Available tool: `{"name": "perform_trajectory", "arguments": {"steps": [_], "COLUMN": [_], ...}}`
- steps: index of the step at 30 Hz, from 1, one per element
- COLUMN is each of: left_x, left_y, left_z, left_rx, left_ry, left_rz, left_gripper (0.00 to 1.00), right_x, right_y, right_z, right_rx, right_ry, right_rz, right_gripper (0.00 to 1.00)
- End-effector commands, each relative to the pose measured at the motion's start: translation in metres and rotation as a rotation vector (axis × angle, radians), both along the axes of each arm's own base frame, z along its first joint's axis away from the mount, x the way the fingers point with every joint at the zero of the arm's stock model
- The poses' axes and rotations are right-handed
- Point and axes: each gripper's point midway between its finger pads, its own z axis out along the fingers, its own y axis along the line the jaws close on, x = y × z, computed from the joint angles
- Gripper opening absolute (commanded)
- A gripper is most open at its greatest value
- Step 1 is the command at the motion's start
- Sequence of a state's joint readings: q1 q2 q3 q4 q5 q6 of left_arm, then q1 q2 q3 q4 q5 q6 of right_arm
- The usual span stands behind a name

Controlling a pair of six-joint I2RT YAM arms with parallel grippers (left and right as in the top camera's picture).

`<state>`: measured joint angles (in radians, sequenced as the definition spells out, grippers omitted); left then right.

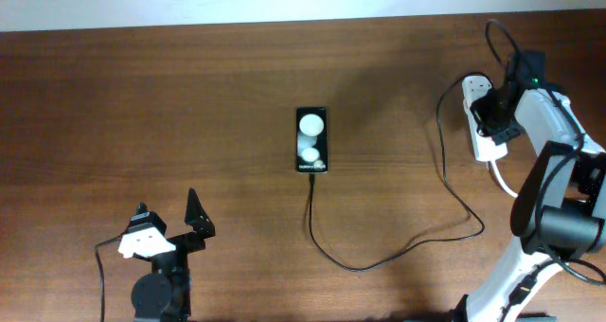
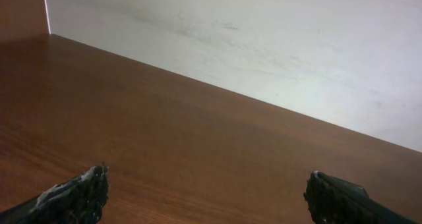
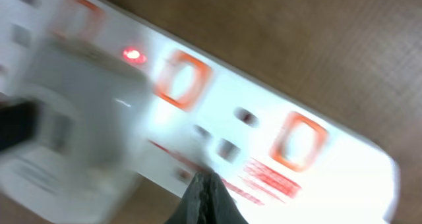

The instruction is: Plug charger to phone and switch on socket

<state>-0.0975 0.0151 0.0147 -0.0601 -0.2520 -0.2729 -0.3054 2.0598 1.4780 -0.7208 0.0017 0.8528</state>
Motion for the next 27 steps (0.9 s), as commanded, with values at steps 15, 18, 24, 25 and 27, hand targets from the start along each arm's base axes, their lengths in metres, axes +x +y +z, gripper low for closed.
{"name": "perform_trajectory", "arguments": {"steps": [15, 18, 24, 25, 27], "left_x": [0.0, 0.0, 0.0, 0.0, 0.0], "left_y": [0.002, 0.002, 0.002, 0.002, 0.002], "left_z": [-0.002, -0.002, -0.002, -0.002, -0.002], "left_rx": [-0.001, -0.001, -0.001, -0.001, -0.001], "left_ry": [0.001, 0.001, 0.001, 0.001, 0.001], "left_rz": [0.008, 0.009, 0.009, 0.009, 0.009], "left_gripper": [0.99, 0.99, 0.99, 0.99, 0.99], "right_x": [-0.14, -0.166, -0.202, -0.211, -0.223], "right_y": [0.034, 0.064, 0.141, 0.142, 0.14], "right_z": [0.198, 0.206, 0.14, 0.13, 0.113], "right_rx": [-0.036, 0.004, 0.18, 0.179, 0.141], "right_ry": [-0.174, -0.277, -0.42, -0.418, -0.417], "right_rz": [-0.031, -0.001, 0.079, 0.081, 0.116], "right_gripper": [0.04, 0.04, 0.04, 0.04, 0.04]}}
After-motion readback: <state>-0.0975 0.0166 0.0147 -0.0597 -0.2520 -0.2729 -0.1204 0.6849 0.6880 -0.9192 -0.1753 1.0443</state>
